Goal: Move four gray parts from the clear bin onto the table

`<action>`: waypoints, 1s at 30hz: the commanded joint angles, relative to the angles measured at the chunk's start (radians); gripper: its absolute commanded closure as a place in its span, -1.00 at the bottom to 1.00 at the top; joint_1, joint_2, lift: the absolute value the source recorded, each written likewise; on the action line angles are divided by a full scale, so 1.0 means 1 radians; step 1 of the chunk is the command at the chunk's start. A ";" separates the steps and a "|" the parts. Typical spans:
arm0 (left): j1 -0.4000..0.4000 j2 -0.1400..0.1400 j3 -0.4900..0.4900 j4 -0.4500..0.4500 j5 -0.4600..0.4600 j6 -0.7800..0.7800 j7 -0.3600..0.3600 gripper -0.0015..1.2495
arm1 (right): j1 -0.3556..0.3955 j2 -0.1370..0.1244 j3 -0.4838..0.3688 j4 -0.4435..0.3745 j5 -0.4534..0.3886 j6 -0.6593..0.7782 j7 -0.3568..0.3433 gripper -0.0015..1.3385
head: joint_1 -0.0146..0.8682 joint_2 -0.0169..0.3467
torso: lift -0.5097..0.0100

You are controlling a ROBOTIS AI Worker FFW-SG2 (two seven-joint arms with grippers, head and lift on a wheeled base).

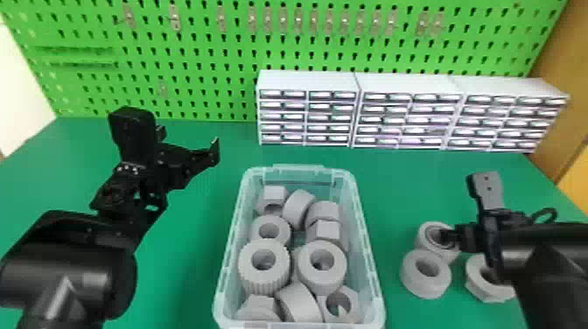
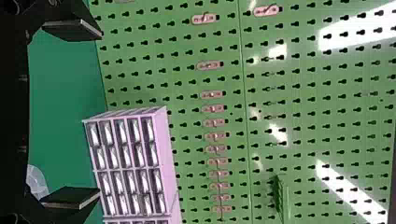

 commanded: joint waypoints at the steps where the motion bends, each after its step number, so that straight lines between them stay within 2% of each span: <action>1: 0.000 0.000 0.003 -0.001 0.001 0.000 0.000 -0.83 | -0.004 -0.009 0.020 -0.039 -0.007 -0.005 0.000 -0.25 | 0.57 -0.72 | 0.77; 15: -0.001 0.000 0.014 -0.001 0.001 0.000 0.000 -0.82 | -0.026 -0.064 0.111 -0.300 -0.168 0.122 0.000 -0.29 | 0.57 -0.72 | 0.77; 21: -0.003 0.000 0.023 -0.007 -0.001 0.000 0.000 -0.82 | -0.056 -0.055 0.227 -0.407 -0.166 0.190 0.000 -0.29 | 0.57 -0.72 | 0.77; 30: -0.003 -0.006 0.025 -0.010 -0.008 0.000 0.000 -0.82 | -0.102 -0.049 0.446 -0.490 -0.170 0.299 0.000 -0.29 | 0.57 -0.72 | 0.77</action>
